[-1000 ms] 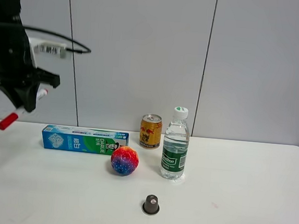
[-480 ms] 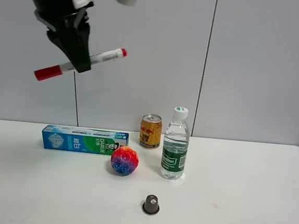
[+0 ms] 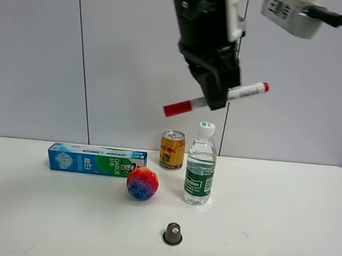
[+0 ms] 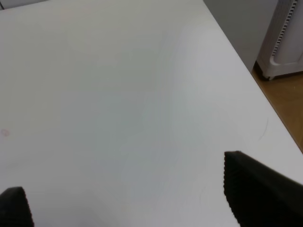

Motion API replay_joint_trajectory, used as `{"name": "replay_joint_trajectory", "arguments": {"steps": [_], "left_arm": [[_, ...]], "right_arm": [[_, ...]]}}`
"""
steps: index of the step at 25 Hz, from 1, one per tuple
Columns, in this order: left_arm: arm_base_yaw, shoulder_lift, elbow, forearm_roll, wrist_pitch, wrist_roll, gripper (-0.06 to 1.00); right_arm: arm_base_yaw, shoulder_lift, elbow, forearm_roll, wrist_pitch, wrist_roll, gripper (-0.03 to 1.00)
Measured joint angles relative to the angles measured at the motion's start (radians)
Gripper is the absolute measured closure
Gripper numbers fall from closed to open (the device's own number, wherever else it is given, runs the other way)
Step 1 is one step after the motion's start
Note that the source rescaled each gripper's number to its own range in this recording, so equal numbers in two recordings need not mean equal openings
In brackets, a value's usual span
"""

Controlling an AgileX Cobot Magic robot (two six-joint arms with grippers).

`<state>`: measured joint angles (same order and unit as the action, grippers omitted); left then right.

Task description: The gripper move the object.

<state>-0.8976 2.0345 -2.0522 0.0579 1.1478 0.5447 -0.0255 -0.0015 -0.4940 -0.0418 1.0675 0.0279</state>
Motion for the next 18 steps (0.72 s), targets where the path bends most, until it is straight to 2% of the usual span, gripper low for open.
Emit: {"name": "replay_joint_trajectory", "arguments": {"steps": [3, 4, 6, 11, 18], "left_arm": [[-0.022, 0.120, -0.130, -0.004, 0.002, 0.014, 0.94], [-0.022, 0.120, -0.130, -0.004, 0.002, 0.014, 0.94], [-0.030, 0.223, -0.193, -0.012, 0.001, 0.067, 0.94], [-0.031, 0.331, -0.202, -0.058, -0.004, 0.199, 0.94], [-0.032, 0.422, -0.204, -0.064, -0.039, 0.220, 0.94]], "right_arm": [[0.000, 0.000, 0.000, 0.000, 0.000, 0.000, -0.03], [0.000, 0.000, 0.000, 0.000, 0.000, 0.000, -0.03], [0.000, 0.000, 0.000, 0.000, 0.000, 0.000, -0.03], [0.000, 0.000, 0.000, 0.000, 0.000, 0.000, -0.03], [0.000, 0.000, 0.000, 0.000, 0.000, 0.000, -0.03]]}}
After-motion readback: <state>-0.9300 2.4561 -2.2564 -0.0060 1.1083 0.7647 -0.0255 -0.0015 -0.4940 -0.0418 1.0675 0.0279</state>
